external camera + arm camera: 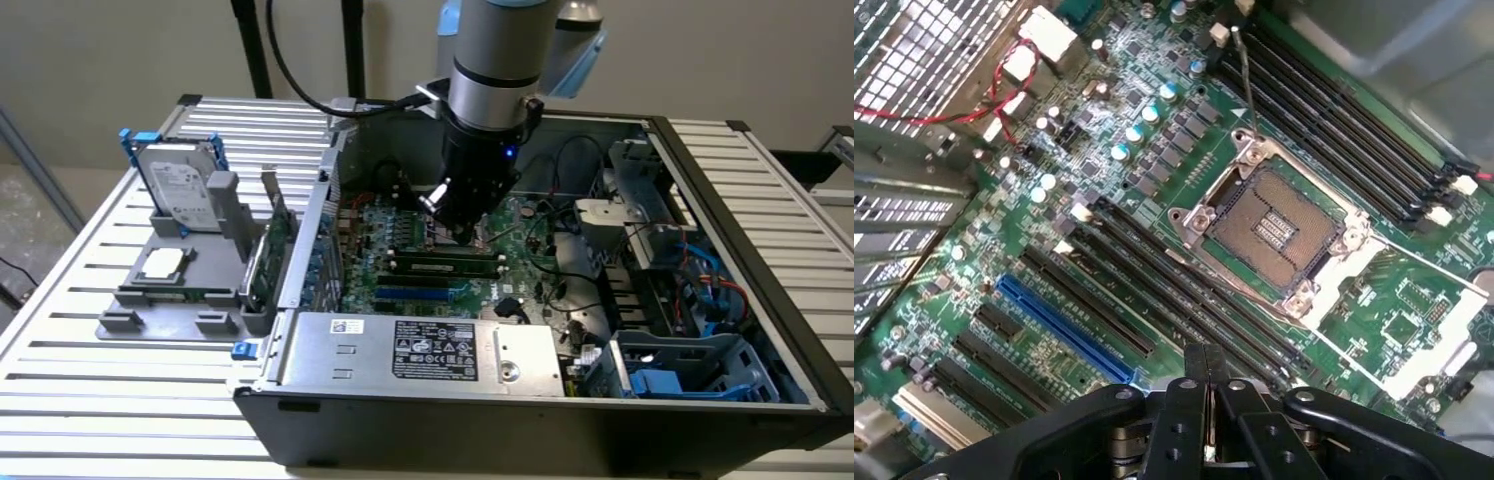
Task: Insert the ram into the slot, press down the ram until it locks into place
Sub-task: 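Press down the ram until it locks into place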
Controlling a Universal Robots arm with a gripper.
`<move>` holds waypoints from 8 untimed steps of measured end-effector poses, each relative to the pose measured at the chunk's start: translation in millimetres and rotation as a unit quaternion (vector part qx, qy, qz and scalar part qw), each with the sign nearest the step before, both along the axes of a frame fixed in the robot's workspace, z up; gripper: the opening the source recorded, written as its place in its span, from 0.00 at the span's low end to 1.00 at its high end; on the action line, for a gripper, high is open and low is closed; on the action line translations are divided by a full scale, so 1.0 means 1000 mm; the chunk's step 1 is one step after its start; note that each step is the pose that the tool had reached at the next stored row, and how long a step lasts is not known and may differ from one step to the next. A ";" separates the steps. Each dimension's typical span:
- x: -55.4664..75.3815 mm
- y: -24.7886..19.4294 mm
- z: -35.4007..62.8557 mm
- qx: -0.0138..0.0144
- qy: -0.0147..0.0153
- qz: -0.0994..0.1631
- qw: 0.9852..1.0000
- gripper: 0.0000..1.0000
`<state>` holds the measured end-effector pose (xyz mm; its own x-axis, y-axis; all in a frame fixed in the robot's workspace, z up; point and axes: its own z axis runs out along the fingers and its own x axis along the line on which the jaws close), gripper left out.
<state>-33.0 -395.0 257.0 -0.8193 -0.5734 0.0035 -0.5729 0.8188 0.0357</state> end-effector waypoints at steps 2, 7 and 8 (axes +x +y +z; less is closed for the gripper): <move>0.000 0.0000 0.0000 0.000 0.000 -0.017 1.000 0.11; 0.000 0.0000 0.0000 0.000 0.000 -0.061 0.998 0.11; 0.000 0.0000 0.0000 0.000 0.000 -0.069 0.998 0.11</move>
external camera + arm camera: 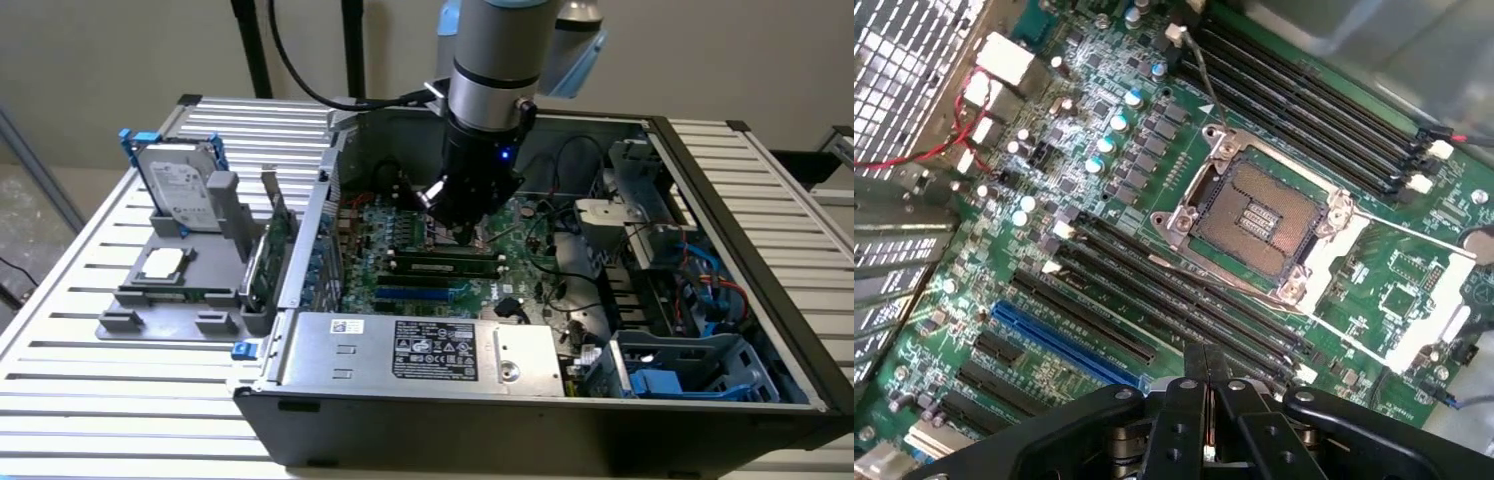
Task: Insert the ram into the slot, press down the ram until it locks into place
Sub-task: 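Press down the ram until it locks into place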
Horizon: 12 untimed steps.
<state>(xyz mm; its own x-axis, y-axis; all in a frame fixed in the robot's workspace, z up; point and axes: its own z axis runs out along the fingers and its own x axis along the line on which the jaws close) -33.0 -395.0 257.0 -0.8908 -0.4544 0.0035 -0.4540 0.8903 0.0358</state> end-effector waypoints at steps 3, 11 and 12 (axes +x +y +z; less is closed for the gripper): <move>0.000 0.0000 0.0000 0.000 0.000 -0.026 1.000 0.11; 0.000 0.0000 0.0000 0.000 0.000 -0.095 0.995 0.11; 0.000 0.0000 0.0000 0.000 0.000 -0.104 0.995 0.11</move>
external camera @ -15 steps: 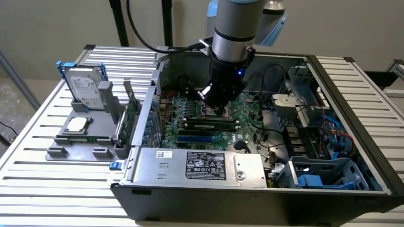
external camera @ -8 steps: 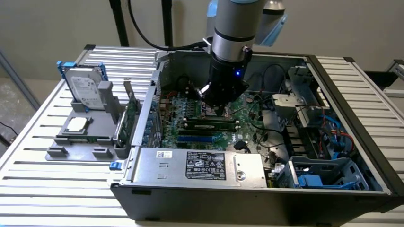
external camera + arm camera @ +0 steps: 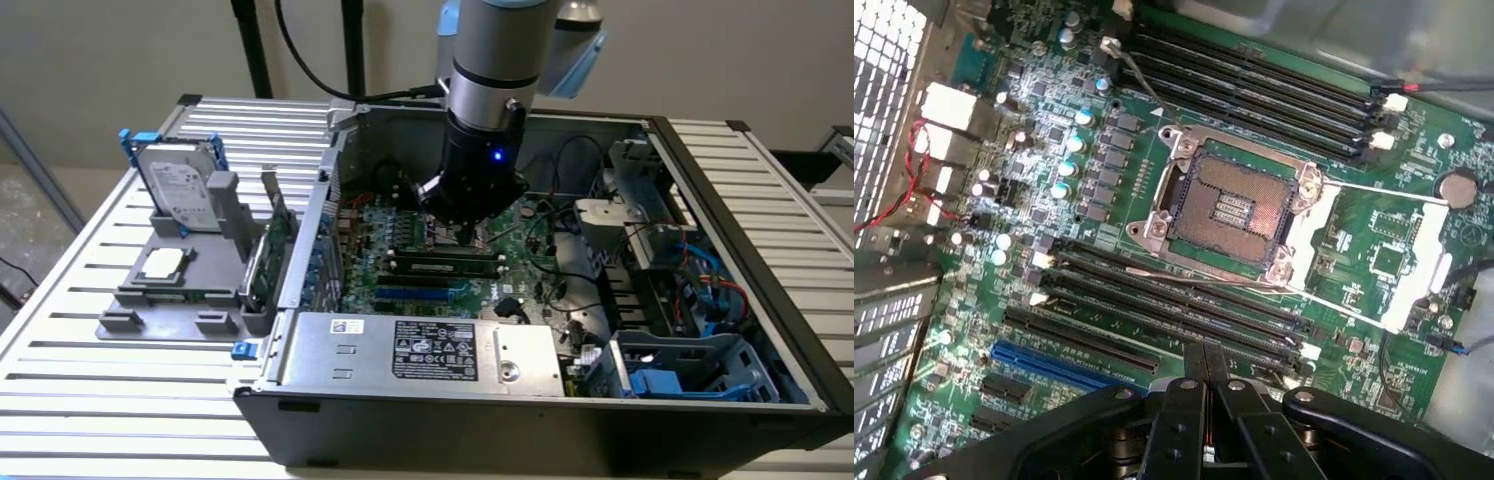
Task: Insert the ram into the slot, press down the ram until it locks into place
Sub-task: 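Press down the ram until it locks into place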
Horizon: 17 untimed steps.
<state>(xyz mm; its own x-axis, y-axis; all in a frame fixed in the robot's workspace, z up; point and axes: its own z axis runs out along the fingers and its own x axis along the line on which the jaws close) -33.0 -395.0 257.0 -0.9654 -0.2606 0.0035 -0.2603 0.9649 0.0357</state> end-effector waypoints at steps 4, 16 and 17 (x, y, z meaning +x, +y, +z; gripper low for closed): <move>0.000 0.0000 0.0000 0.000 0.000 -0.034 0.999 0.11; 0.000 -0.0004 0.0001 0.000 0.000 -0.122 0.992 0.11; 0.000 -0.0011 0.0001 0.000 0.000 -0.125 0.992 0.11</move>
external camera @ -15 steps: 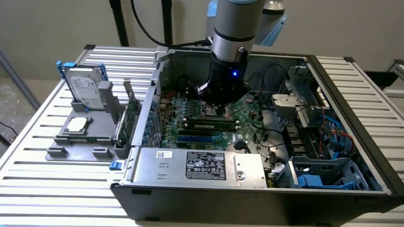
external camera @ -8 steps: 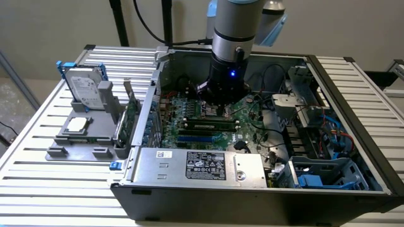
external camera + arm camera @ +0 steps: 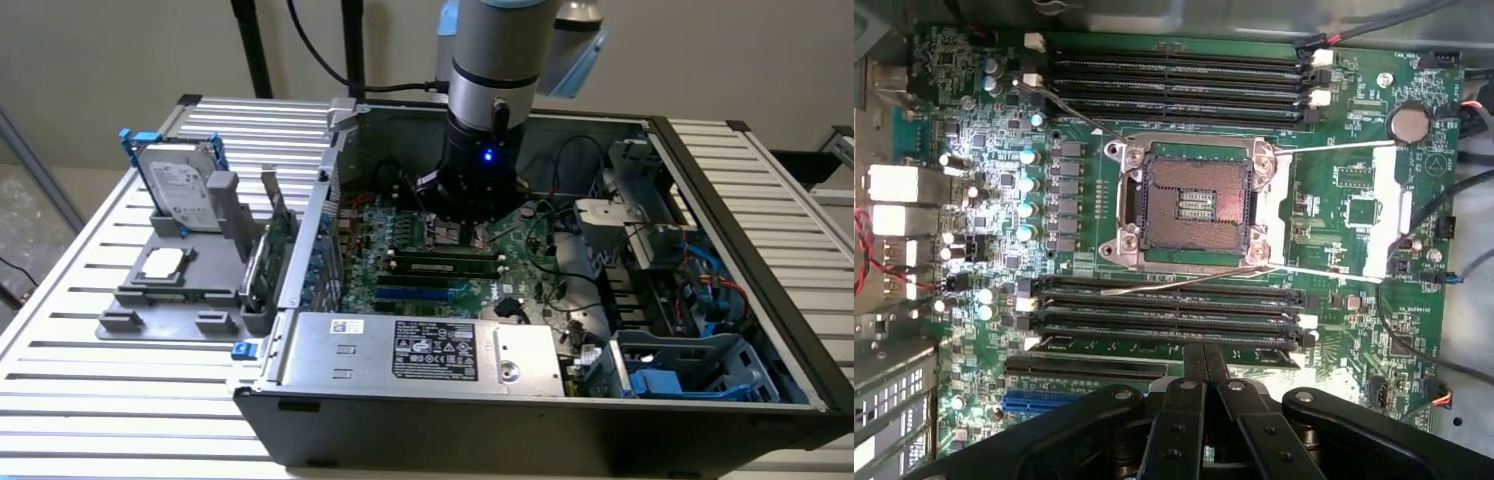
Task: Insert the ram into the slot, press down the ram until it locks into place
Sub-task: 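Press down the ram until it locks into place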
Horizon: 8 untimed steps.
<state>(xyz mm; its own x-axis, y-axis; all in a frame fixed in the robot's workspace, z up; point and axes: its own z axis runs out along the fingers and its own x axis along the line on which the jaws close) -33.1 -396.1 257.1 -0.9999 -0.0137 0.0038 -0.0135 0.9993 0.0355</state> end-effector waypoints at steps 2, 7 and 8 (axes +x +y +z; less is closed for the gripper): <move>0.000 -0.0040 0.0003 0.000 0.000 -0.002 1.000 0.11; -0.002 -0.0168 0.0008 0.000 0.000 -0.003 1.000 0.11; -0.003 -0.0182 0.0009 0.000 0.000 -0.003 1.000 0.11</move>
<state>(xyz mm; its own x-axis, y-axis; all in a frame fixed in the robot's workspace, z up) -36.5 -414.4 258.0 -1.0000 -0.0083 0.0039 -0.0082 0.9993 0.0356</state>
